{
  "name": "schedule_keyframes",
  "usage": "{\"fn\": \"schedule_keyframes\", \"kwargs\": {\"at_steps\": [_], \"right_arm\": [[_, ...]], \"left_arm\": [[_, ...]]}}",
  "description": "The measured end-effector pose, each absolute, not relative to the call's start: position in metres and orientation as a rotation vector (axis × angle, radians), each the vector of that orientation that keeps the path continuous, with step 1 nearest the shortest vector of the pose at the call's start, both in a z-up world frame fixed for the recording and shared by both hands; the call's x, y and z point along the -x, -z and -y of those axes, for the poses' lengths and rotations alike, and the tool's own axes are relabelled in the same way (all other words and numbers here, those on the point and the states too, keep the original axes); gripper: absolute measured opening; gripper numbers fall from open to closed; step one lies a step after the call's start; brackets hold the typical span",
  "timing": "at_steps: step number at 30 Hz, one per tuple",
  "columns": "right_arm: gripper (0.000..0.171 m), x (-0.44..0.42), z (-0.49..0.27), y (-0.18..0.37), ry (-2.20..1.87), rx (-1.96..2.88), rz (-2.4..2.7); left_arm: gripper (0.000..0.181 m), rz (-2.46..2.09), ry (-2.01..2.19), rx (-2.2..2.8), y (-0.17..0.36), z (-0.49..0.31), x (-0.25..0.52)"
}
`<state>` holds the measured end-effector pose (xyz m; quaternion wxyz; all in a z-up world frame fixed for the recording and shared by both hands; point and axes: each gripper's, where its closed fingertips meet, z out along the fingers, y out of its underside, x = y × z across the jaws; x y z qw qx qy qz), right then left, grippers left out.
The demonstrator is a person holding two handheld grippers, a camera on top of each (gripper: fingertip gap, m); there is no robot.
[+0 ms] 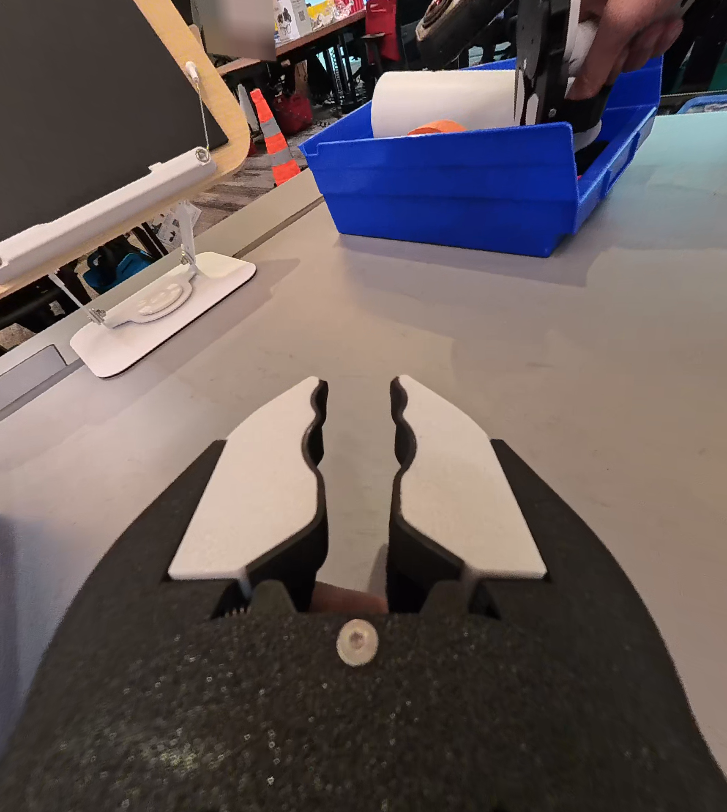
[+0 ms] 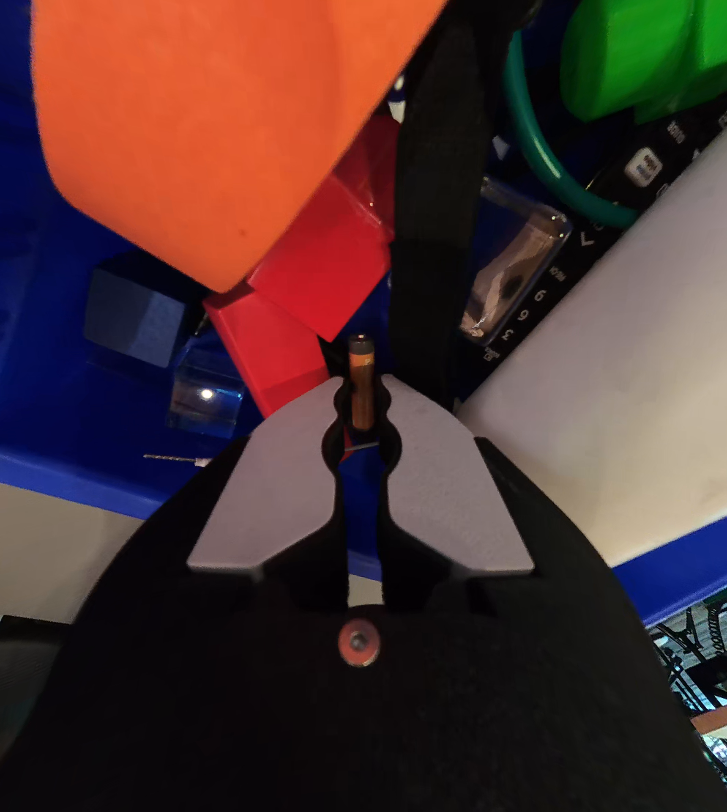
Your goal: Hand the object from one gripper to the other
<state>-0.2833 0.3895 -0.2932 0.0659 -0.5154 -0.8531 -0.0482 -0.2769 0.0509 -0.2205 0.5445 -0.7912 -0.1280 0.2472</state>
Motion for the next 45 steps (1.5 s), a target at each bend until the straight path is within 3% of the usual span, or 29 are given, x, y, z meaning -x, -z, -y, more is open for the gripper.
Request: {"fn": "schedule_keyframes", "kwargs": {"at_steps": [4, 8, 13, 16, 19, 24, 31, 39, 45], "right_arm": [[0.017, 0.283, -0.384, 0.273, 0.059, 1.552, 2.536], [0.022, 0.289, -0.347, 0.212, -0.249, 1.38, 2.407], [0.024, 0.274, -0.208, 0.145, -1.279, 1.095, 2.052], [0.026, 0.232, -0.134, 0.167, -1.758, 1.031, 1.915], [0.031, 0.212, -0.111, 0.202, -1.753, 1.022, 1.933], [0.029, 0.215, -0.119, 0.212, -1.727, 0.954, 1.975], [0.031, 0.229, -0.119, 0.218, -1.812, 0.987, 2.029], [0.034, 0.229, -0.113, 0.22, -1.903, 1.027, 2.049], [0.034, 0.233, -0.118, 0.219, -1.947, 1.08, 2.024]], "left_arm": [[0.028, 0.33, -0.563, 1.888, 0.223, -0.05, 0.278], [0.028, 0.368, -0.524, 1.888, 0.222, -0.047, 0.278], [0.029, 0.343, -0.45, 1.891, 0.217, -0.05, 0.267], [0.031, 0.325, -0.335, 1.897, 0.212, -0.054, 0.251], [0.038, 0.32, -0.19, 1.932, 0.209, -0.044, 0.227], [0.039, 0.353, -0.099, 2.021, 0.198, 0.028, 0.207], [0.045, 0.328, -0.581, 2.472, 0.163, 0.201, 0.313], [0.055, 0.011, -0.324, 3.094, 0.229, 0.297, 0.396], [0.052, -0.058, -0.081, 3.172, 0.25, 0.296, 0.414]]}}
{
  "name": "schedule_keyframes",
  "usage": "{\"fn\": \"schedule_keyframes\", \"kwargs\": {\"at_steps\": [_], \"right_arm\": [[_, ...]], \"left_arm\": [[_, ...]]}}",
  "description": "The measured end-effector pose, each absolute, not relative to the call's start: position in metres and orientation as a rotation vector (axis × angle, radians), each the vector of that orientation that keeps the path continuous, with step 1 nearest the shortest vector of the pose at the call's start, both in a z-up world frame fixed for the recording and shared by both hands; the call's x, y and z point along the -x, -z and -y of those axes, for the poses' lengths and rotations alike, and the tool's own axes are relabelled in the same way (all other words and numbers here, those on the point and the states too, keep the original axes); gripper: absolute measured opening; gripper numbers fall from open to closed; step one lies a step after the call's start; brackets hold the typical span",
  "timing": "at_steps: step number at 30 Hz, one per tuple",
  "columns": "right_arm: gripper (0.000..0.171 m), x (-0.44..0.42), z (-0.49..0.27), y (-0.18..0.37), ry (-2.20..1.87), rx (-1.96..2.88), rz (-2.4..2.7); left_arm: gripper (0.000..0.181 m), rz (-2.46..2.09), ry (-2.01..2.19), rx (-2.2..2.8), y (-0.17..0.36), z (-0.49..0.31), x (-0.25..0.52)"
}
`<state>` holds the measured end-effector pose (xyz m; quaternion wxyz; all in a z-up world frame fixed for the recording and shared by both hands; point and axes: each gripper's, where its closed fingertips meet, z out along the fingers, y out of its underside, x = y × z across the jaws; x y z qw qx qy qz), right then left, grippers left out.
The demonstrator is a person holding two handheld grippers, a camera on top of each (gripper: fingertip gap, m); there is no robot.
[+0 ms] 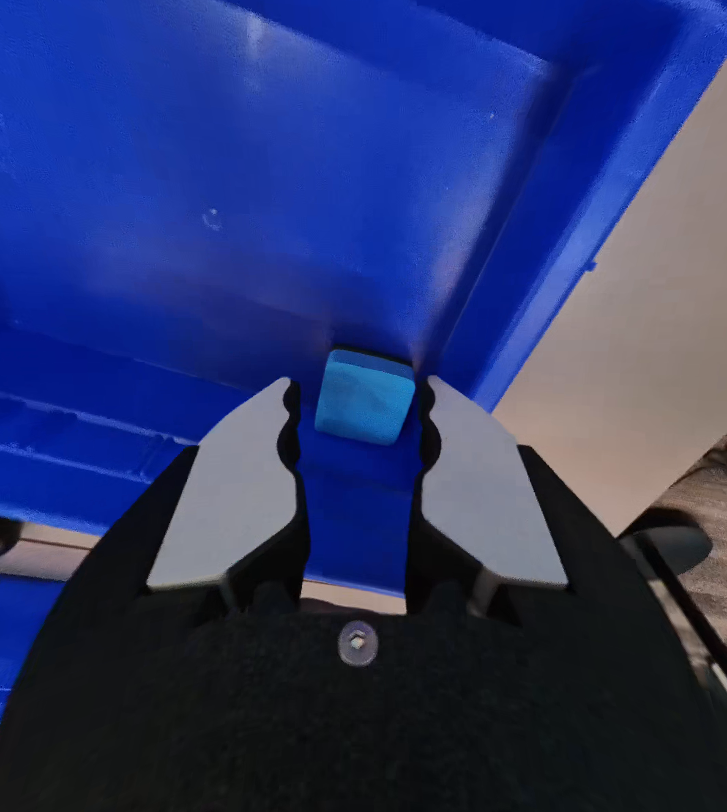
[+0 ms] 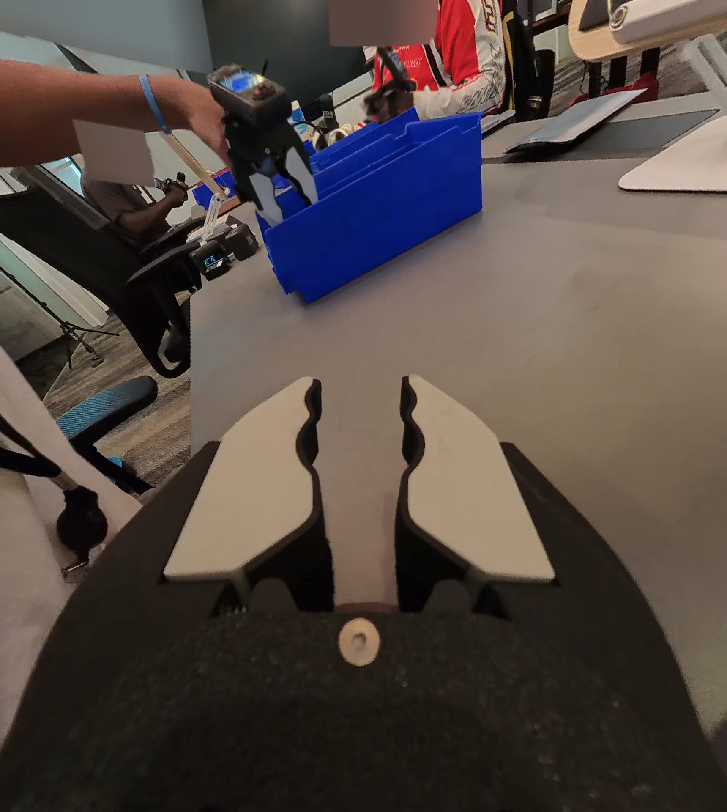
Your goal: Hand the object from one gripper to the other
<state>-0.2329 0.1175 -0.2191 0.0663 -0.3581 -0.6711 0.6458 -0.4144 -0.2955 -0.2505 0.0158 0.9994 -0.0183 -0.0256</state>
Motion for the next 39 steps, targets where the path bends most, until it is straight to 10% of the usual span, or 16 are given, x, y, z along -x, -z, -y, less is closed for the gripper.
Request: {"fn": "schedule_keyframes", "kwargs": {"at_steps": [39], "right_arm": [[0.04, 0.204, -0.123, 0.206, -2.122, 1.087, 2.047]], "left_arm": [[0.067, -0.069, 0.231, -2.86, 0.279, 0.327, 0.47]]}}
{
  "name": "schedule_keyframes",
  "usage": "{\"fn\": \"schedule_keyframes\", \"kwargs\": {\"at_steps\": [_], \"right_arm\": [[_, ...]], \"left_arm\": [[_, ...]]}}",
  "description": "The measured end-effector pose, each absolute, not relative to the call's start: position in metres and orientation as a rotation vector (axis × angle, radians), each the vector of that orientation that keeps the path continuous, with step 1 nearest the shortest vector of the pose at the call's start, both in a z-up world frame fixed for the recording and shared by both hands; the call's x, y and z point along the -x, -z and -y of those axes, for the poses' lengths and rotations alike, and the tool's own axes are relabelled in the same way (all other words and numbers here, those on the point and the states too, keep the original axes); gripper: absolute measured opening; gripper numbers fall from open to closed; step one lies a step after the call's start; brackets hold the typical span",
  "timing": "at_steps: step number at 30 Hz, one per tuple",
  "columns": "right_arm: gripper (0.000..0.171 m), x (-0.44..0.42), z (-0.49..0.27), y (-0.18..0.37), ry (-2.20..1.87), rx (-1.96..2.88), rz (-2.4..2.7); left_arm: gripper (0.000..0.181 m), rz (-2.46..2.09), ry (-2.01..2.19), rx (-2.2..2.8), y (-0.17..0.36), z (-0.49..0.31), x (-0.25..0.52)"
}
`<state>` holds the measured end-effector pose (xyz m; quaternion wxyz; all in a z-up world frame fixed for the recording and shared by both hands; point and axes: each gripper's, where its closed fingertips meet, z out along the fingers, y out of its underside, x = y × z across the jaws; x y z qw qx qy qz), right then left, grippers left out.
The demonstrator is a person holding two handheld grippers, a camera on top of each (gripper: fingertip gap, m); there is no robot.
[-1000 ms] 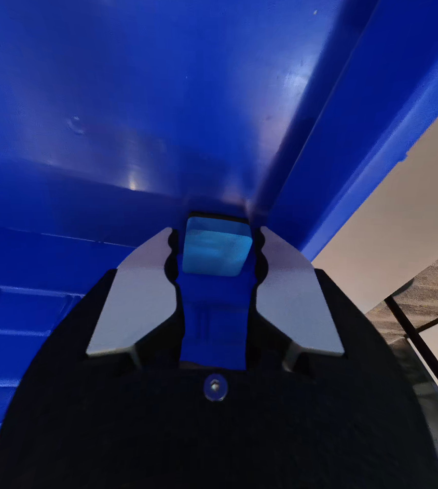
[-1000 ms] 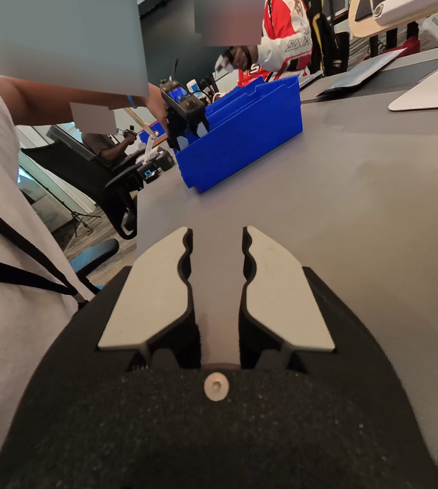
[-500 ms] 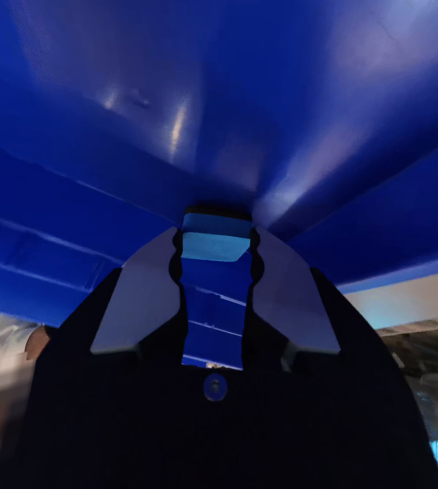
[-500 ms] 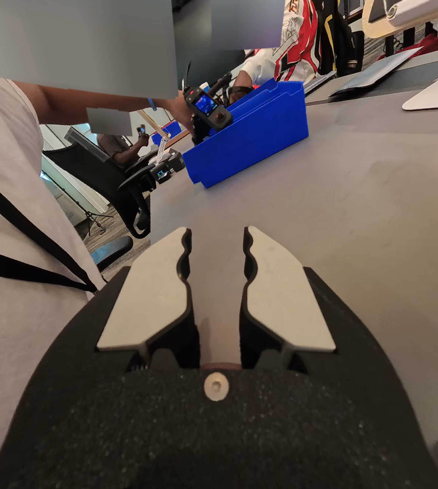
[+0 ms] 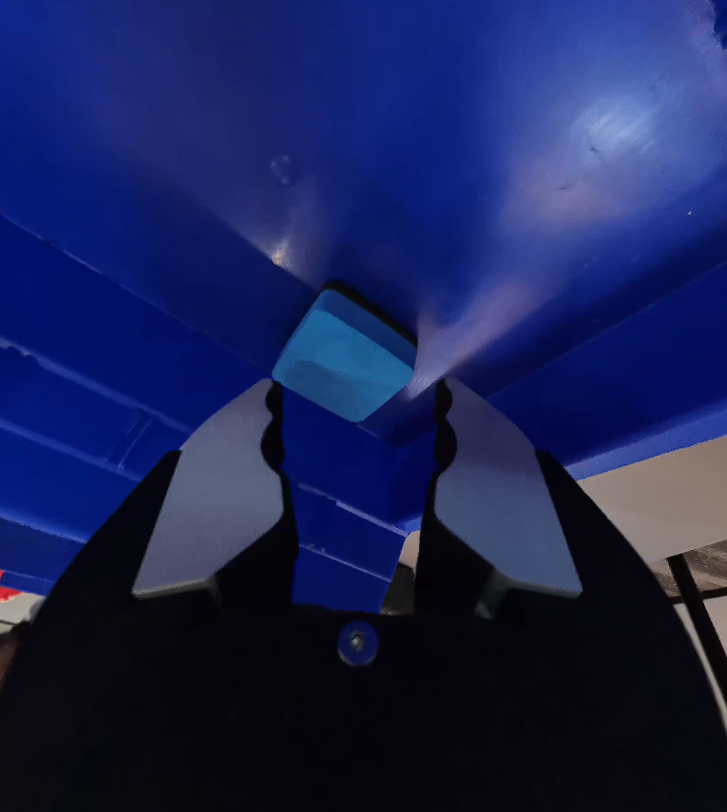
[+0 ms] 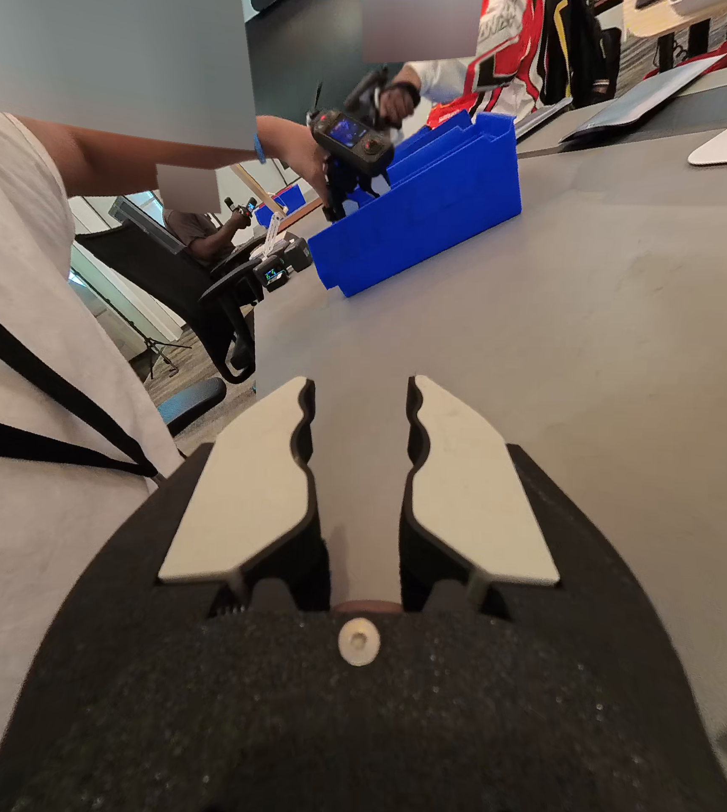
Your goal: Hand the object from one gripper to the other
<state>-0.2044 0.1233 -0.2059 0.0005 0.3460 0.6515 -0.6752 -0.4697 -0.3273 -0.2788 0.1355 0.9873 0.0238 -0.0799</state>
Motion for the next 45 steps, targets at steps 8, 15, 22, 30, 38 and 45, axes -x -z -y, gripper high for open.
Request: {"fn": "schedule_keyframes", "kwargs": {"at_steps": [8, 15, 22, 30, 38, 45], "right_arm": [[0.041, 0.202, -0.119, 0.209, 2.096, -1.064, -2.064], [0.041, 0.201, -0.115, 0.212, 2.071, -1.054, -2.08], [0.04, 0.2, -0.109, 0.215, 2.059, -1.037, -2.103], [0.039, 0.193, -0.084, 0.225, 1.995, -0.949, -2.209], [0.05, 0.238, -0.063, 0.206, 2.024, -0.977, -2.372], [0.054, 0.305, -0.042, 0.145, 2.059, -1.114, -2.298]], "left_arm": [[0.085, -0.095, 0.193, -2.827, 0.301, 0.334, 0.472], [0.066, -0.062, 0.256, -2.779, 0.297, 0.342, 0.473], [0.066, -0.095, 0.471, -2.824, 0.27, 0.33, 0.475], [0.065, -0.116, 0.983, -2.966, 0.19, 0.269, 0.464], [0.065, -0.234, 1.448, -3.546, 0.118, 0.112, 0.396], [0.065, -0.045, 1.675, -3.484, 0.164, 0.007, 0.334]]}}
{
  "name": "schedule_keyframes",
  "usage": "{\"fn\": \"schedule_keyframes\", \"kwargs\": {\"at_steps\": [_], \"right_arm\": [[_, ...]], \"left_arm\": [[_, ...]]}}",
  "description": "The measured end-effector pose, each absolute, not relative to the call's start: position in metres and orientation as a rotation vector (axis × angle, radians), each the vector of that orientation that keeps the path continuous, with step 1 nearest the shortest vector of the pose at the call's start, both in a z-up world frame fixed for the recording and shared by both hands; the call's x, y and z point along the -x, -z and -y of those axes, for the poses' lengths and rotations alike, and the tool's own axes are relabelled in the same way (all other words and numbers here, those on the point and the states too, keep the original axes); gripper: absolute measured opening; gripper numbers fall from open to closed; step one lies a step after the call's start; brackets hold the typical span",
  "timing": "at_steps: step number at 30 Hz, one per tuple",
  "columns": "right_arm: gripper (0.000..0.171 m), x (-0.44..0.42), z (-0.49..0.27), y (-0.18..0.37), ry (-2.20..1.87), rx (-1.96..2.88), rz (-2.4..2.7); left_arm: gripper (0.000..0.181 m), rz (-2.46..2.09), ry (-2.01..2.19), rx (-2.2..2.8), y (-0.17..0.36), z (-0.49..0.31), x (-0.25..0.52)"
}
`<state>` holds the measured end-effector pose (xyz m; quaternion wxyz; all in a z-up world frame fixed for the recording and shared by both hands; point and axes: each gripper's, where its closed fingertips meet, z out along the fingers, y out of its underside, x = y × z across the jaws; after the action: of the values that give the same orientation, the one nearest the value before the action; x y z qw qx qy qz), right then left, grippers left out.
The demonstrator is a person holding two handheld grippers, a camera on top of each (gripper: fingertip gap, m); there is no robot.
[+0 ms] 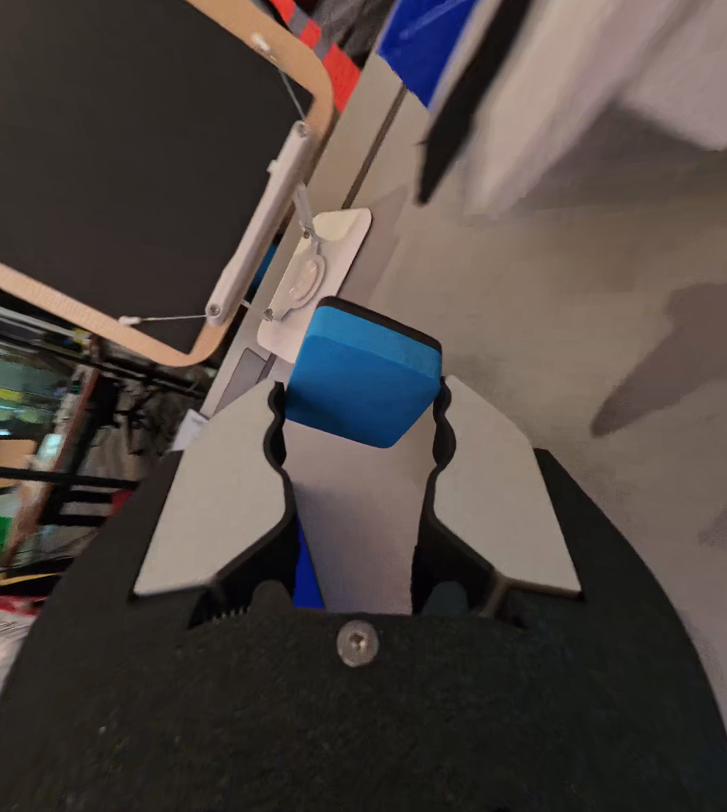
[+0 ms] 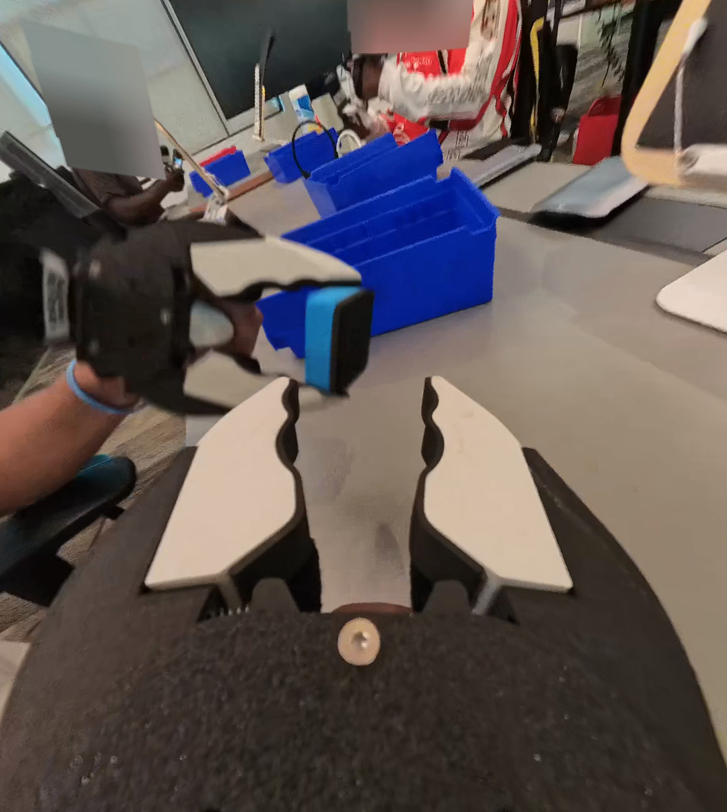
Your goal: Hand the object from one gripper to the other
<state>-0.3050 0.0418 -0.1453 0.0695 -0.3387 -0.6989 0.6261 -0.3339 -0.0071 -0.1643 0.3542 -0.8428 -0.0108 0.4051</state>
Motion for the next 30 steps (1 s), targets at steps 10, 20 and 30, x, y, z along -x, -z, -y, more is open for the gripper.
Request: {"fn": "schedule_keyframes", "kwargs": {"at_steps": [10, 20, 30], "right_arm": [[0.023, 0.299, -0.03, 0.191, -1.899, 1.232, 2.187], [0.022, 0.285, -0.092, 0.145, -2.698, 0.998, 1.876], [0.023, 0.285, -0.076, 0.137, -3.086, 1.061, 1.194]], "left_arm": [[0.065, -0.035, -1.184, 2.27, 0.197, -0.038, 0.306], [0.045, 0.548, 0.072, 1.446, 0.156, -0.024, 0.27], [0.047, 0.662, 0.269, 1.196, 0.149, -0.055, 0.281]]}}
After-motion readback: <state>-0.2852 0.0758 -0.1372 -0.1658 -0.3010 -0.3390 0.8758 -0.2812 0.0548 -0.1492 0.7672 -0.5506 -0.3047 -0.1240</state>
